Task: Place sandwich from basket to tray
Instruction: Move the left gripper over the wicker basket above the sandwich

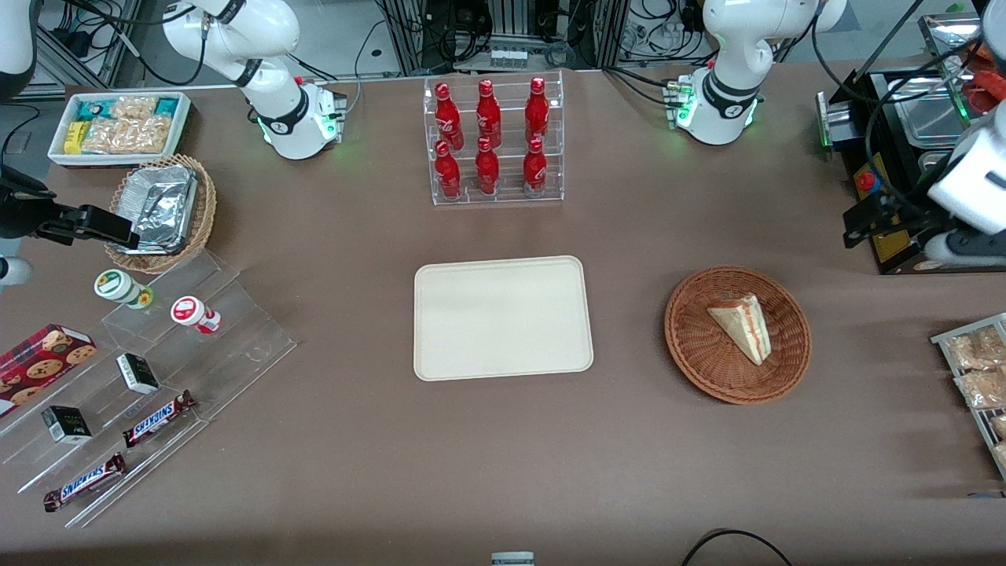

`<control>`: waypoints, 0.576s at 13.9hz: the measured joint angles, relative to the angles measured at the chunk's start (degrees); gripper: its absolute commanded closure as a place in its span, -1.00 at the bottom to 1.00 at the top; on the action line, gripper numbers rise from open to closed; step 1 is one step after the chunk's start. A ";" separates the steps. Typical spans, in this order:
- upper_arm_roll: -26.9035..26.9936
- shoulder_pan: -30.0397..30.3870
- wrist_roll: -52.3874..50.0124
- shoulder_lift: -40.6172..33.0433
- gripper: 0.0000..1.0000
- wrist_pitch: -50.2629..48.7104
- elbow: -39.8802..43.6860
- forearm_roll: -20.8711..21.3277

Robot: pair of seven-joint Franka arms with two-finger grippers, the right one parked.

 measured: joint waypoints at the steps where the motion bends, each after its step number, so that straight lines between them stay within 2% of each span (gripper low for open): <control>1: 0.00 0.00 -0.61 0.64 -1.00 2.75 -2.15 0.00; 4: -0.01 -0.01 -4.32 0.83 -1.00 13.19 -11.39 0.01; 8: -0.04 -0.08 -15.19 -0.04 -1.00 26.84 -23.23 0.01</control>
